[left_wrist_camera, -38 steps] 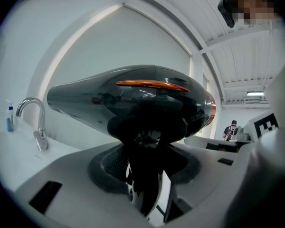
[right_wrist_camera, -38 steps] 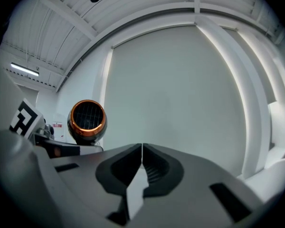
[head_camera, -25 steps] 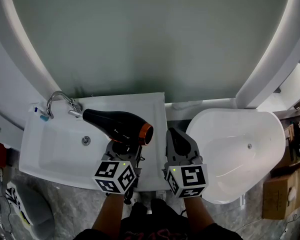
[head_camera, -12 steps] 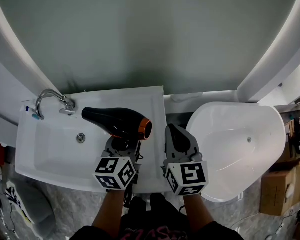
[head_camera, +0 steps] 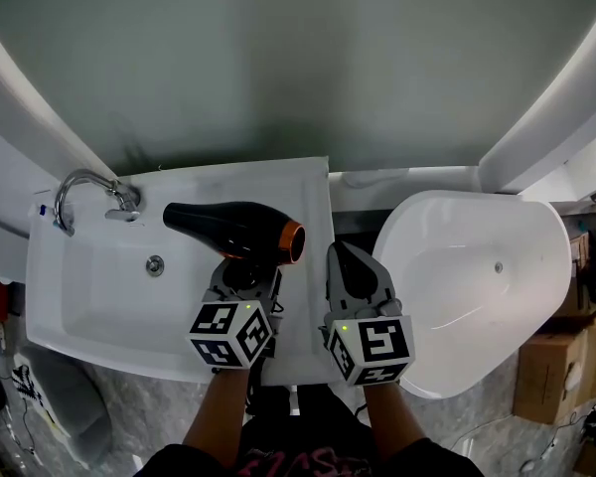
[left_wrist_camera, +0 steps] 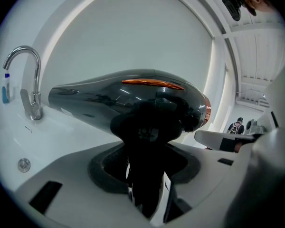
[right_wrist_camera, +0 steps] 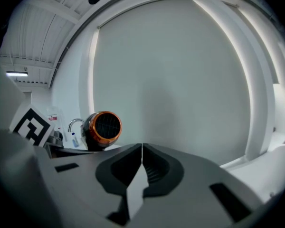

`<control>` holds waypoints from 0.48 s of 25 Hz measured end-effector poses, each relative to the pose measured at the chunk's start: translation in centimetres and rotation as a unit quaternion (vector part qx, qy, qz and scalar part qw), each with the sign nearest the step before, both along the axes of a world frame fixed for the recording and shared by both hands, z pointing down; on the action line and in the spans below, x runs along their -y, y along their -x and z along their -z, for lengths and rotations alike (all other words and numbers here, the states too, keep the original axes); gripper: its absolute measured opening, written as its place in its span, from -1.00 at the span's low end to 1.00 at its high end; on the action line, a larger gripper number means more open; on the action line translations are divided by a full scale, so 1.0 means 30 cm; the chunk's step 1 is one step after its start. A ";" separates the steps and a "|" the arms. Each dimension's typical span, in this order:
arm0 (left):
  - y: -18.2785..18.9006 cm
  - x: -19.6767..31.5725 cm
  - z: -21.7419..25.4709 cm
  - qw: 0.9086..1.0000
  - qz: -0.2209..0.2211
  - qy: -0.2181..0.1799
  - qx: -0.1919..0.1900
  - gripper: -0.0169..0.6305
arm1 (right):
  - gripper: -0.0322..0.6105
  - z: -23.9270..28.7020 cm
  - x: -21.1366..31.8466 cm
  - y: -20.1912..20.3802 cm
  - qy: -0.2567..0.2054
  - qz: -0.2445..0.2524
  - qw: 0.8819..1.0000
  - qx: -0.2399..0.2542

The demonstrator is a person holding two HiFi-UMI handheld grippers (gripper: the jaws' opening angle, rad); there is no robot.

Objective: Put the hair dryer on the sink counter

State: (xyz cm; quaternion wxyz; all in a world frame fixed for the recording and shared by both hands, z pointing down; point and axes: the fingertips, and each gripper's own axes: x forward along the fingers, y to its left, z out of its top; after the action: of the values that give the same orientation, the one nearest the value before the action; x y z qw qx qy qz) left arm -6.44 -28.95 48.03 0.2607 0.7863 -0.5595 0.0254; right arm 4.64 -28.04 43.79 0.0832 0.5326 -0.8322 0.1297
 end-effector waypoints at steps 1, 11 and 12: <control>0.000 0.006 -0.010 1.000 0.001 0.003 0.001 -0.36 | -0.83 -0.012 0.005 0.001 0.004 0.001 1.000 0.001; 0.011 0.080 -0.109 0.999 0.007 0.035 0.004 -0.36 | -0.83 -0.117 0.084 0.011 0.035 0.007 0.999 0.007; 0.011 0.090 -0.121 0.999 0.008 0.039 0.004 -0.36 | -0.83 -0.127 0.092 0.012 0.038 0.008 0.999 0.007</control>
State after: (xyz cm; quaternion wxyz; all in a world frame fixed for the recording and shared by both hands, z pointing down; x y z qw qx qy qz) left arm -6.76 -31.66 51.66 0.2892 0.7712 -0.5651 0.0478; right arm 4.27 -30.80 47.59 0.0983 0.5218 -0.8313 0.1642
